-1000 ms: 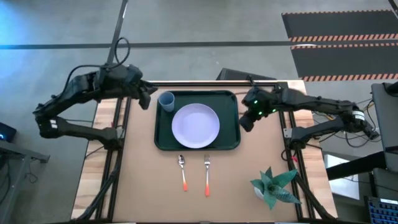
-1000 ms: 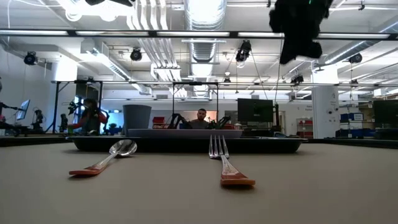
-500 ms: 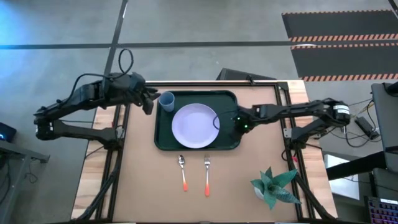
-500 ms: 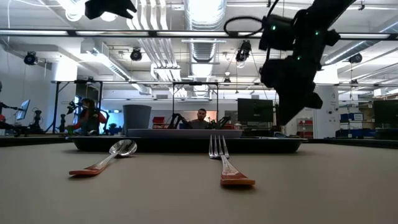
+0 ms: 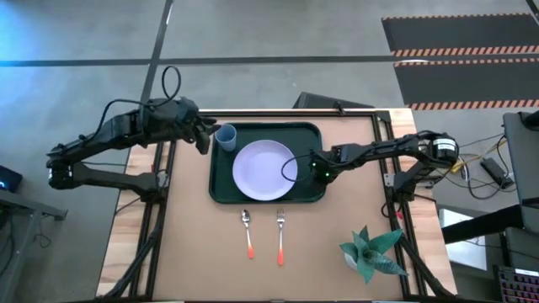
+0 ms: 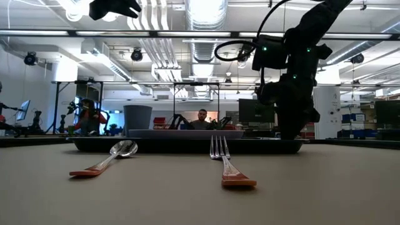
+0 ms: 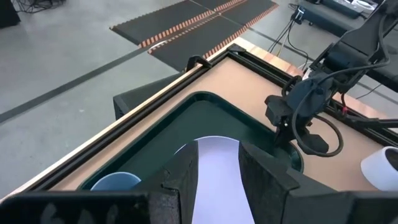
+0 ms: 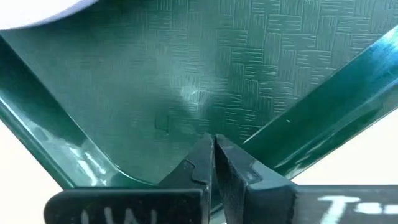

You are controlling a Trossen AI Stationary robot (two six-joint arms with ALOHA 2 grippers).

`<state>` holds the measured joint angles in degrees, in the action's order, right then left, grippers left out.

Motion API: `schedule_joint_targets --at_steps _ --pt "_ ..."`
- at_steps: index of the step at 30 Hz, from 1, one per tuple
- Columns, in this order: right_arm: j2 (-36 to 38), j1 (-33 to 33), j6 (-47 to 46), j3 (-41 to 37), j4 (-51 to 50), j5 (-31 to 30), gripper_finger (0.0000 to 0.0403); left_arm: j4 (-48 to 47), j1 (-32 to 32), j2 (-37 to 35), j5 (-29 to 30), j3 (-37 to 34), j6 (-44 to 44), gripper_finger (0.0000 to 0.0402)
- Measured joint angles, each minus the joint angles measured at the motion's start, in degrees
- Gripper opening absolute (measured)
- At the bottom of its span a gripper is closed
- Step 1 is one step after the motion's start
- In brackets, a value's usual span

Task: Pick and place plate/cup/fork/spoon on tray
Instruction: Adjust the black serving tray, then put the orange fork on the black serving tray to the right of the white plate

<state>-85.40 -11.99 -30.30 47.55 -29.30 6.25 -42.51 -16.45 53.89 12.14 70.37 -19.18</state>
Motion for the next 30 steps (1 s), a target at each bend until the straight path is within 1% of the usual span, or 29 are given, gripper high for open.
schedule_joint_targets --at_steps 7,12,15,21,25,30 --pt "0.72 -0.15 2.75 0.04 -1.16 -1.31 0.0008 -0.02 0.0 0.18 -0.29 0.0 -0.04 0.0098" --pt "1.56 -0.56 4.11 0.13 -6.65 -4.53 0.0008 0.0 0.0 0.18 -0.33 0.0 -0.08 0.0098" --pt "2.54 -0.87 4.11 0.02 -9.71 -5.26 0.0008 0.0 0.0 0.18 -0.48 0.0 -0.09 0.0098" --pt "5.25 -0.79 3.9 0.13 -9.04 -6.25 0.0008 0.0 0.0 0.2 -0.48 0.0 -0.11 0.0098" --pt "8.14 -0.7 3.73 2.46 -9.04 -5.93 0.0008 0.0 -0.02 0.31 -0.48 0.0 -0.11 0.0098" --pt "12.83 0.06 4.26 9.19 -8.84 -1.68 0.0008 0.0 -0.02 0.8 -0.46 0.0 -0.11 0.0098"
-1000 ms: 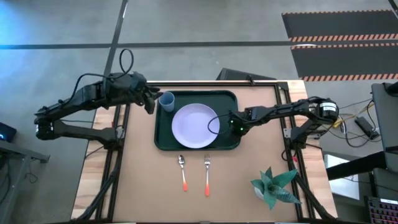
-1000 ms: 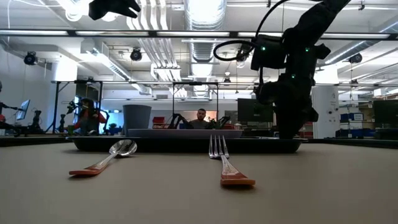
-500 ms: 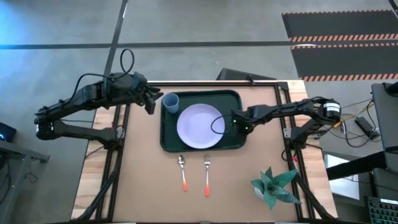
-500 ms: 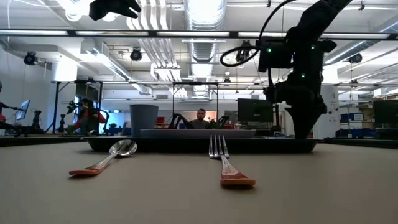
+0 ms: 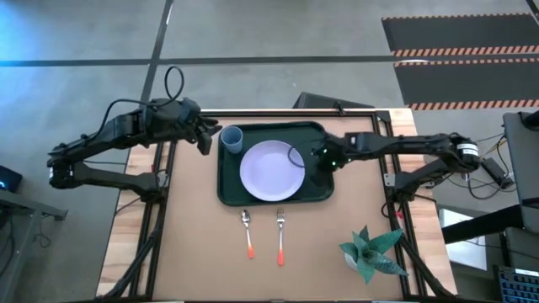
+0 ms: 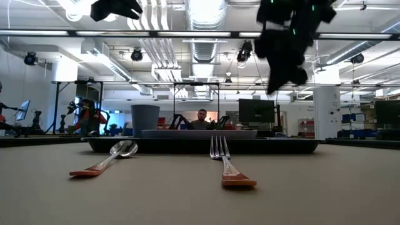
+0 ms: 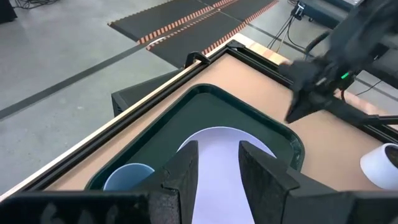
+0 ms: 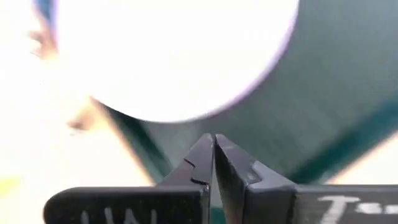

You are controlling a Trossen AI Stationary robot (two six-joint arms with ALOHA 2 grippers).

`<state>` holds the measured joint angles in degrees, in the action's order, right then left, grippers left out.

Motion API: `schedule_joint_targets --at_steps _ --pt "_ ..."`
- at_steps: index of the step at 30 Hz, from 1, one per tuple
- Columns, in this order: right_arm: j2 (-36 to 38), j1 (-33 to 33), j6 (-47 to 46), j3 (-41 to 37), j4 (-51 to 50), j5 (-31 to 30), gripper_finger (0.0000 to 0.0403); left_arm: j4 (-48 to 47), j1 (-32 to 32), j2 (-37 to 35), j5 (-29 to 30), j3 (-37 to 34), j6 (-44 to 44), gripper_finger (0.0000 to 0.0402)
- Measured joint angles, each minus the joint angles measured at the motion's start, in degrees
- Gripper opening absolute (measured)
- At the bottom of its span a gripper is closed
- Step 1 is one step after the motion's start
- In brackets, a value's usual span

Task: Pick and place plate/cup/fork/spoon on tray
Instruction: Put the orange fork on the black serving tray to the right of the white plate

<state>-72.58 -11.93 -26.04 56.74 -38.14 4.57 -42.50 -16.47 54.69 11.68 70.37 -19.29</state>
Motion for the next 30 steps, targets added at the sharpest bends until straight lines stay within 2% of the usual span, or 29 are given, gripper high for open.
schedule_joint_targets --at_steps 6,12,16,19,23,26,30 --pt "3.65 1.7 3.11 10.01 2.52 5.68 0.0008 0.02 0.0 0.79 0.0 0.0 0.0 0.0098" --pt "2.42 1.71 5.99 19.03 3.0 14.74 0.0008 0.0 0.0 1.08 0.02 -0.04 0.0 0.0098" --pt "-0.13 1.93 6.47 23.02 2.78 15.85 0.0008 0.0 0.0 1.03 0.03 -0.04 0.0 0.0098" --pt "-2.11 2.22 3.34 25.07 2.19 18.81 0.0008 0.01 0.0 1.03 0.0 -0.04 0.0 0.0098" --pt "-4.57 4.78 1.15 27.71 1.81 19.91 0.0008 0.0 0.0 1.03 -0.41 -0.04 0.09 0.0098" --pt "-6.2 6.74 -0.59 29.9 0.28 20.02 0.0011 0.0 0.0 1.01 -0.72 -0.04 0.09 0.0098" --pt "-7.94 9.73 -4.56 33.63 -6.57 17.87 0.0032 -0.02 0.0 0.86 -0.88 -0.04 0.13 0.0098"
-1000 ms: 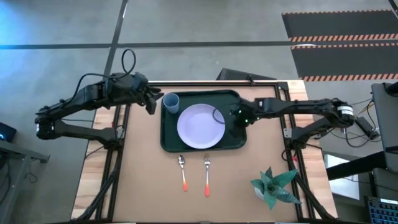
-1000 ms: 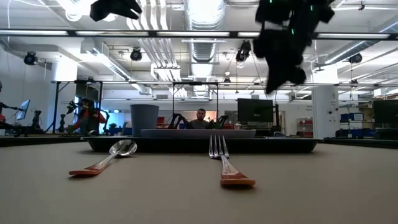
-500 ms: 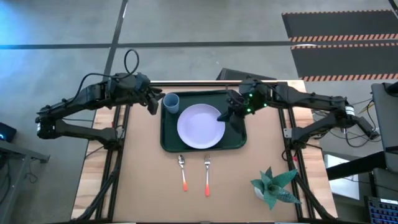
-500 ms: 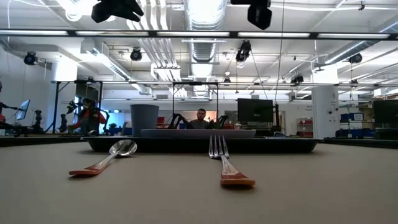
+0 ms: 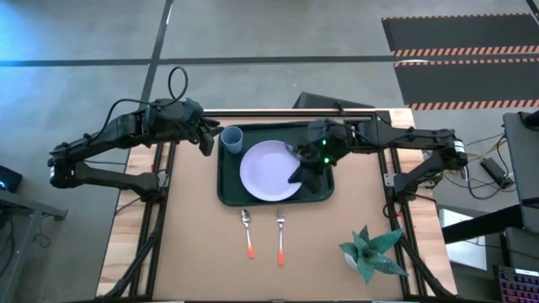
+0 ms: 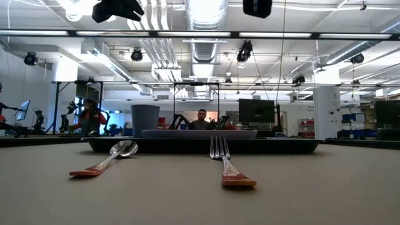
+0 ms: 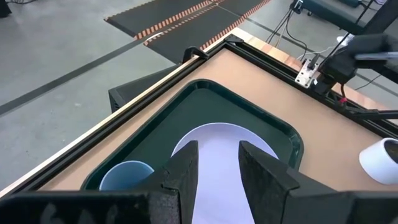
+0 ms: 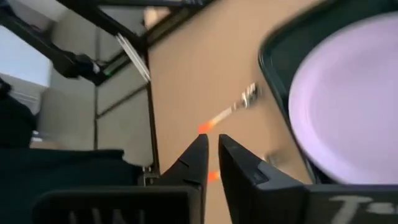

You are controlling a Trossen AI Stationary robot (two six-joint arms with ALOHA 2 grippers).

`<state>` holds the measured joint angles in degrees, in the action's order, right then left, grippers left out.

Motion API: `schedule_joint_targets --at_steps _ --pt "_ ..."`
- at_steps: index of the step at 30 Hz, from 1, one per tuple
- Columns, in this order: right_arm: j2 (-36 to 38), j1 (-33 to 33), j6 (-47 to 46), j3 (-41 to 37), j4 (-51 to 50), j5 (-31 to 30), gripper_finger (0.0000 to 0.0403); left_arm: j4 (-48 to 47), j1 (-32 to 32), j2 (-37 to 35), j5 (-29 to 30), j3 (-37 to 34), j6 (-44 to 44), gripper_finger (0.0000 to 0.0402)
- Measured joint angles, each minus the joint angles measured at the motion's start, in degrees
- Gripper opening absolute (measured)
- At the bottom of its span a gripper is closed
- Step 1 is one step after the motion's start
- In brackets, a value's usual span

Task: Pick and place plate/cup/fork/spoon on tray
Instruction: Put the orange fork on the black serving tray to the right of the white plate

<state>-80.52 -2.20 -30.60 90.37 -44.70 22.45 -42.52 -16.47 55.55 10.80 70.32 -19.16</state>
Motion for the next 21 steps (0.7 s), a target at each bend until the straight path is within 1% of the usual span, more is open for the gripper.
schedule_joint_targets --at_steps 3,7,10,16,21 --pt "-1.04 3.24 -3.59 2.27 -5.18 -3.27 0.0057 -0.02 0.0 -0.19 -0.25 0.0 0.0 0.0098" --pt "-1.86 7.5 -10.56 4.17 -10.35 -9.05 0.0091 -0.57 0.0 -0.38 -0.69 0.0 0.05 0.0098" --pt "-2.29 11.09 -17.11 4.01 -10.82 -14.03 0.0109 -0.54 0.0 -0.48 -0.69 0.0 1.38 0.0098" --pt "-6.44 17.97 -28.79 2.86 -10.76 -20.87 0.0116 -0.56 0.0 -0.69 -0.67 0.0 4.04 0.0098" --pt "-13.01 20.89 -36.09 2.84 -10.34 -21.63 0.0119 -0.85 0.0 -1.0 -0.65 0.0 7.46 0.0098"
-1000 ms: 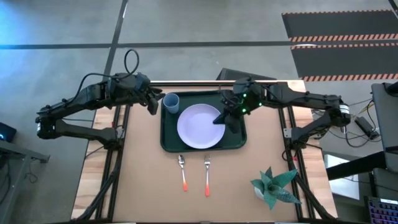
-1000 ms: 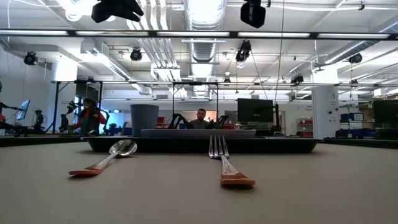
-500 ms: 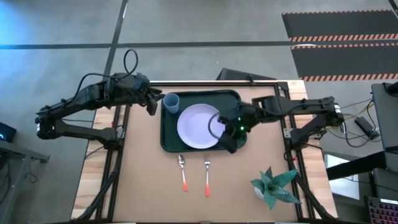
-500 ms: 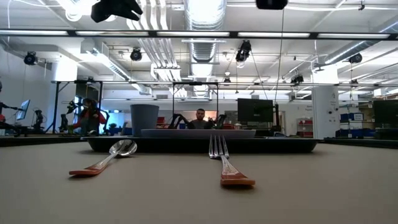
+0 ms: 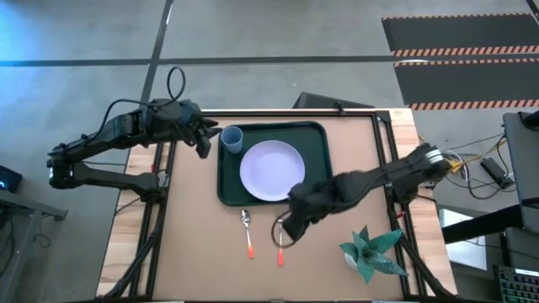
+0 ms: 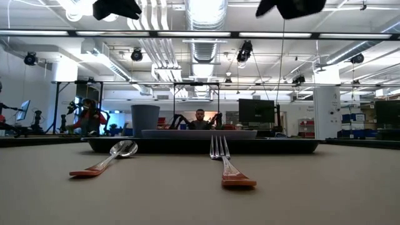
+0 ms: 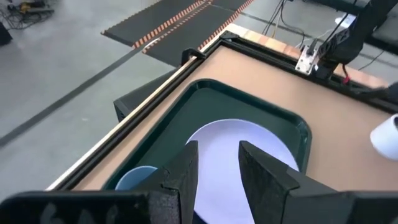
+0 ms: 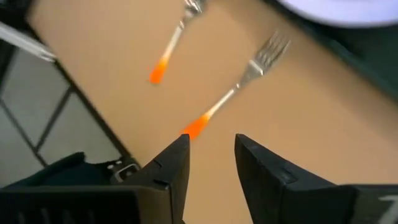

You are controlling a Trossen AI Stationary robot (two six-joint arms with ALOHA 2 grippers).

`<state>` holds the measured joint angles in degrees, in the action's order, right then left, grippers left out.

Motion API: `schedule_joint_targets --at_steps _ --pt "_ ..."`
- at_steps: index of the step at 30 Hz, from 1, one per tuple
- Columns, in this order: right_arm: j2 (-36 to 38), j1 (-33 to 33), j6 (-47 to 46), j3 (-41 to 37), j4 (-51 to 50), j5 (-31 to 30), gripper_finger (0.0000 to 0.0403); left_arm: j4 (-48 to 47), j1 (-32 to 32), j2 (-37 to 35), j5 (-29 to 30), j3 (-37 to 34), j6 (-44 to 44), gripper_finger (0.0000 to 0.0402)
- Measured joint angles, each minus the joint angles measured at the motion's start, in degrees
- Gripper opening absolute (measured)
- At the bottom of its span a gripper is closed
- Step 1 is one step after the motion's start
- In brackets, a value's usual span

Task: Pick and place plate/cup/fork/spoon on tray
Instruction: Put the orange fork on the black serving tray to the right of the white plate

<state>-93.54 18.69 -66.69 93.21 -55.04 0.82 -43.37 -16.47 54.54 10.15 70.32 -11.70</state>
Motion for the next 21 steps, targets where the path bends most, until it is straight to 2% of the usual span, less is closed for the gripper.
schedule_joint_targets --at_steps 10,21 --pt "-11.48 0.8 -10.19 -0.09 0.65 0.63 0.0123 -6.68 0.0 -0.96 0.04 -0.02 2.01 0.0098" --pt "-19.51 0.02 -13.69 -0.09 2.21 0.69 0.0127 -7.68 0.0 -1.99 0.09 -0.02 2.01 0.0098"
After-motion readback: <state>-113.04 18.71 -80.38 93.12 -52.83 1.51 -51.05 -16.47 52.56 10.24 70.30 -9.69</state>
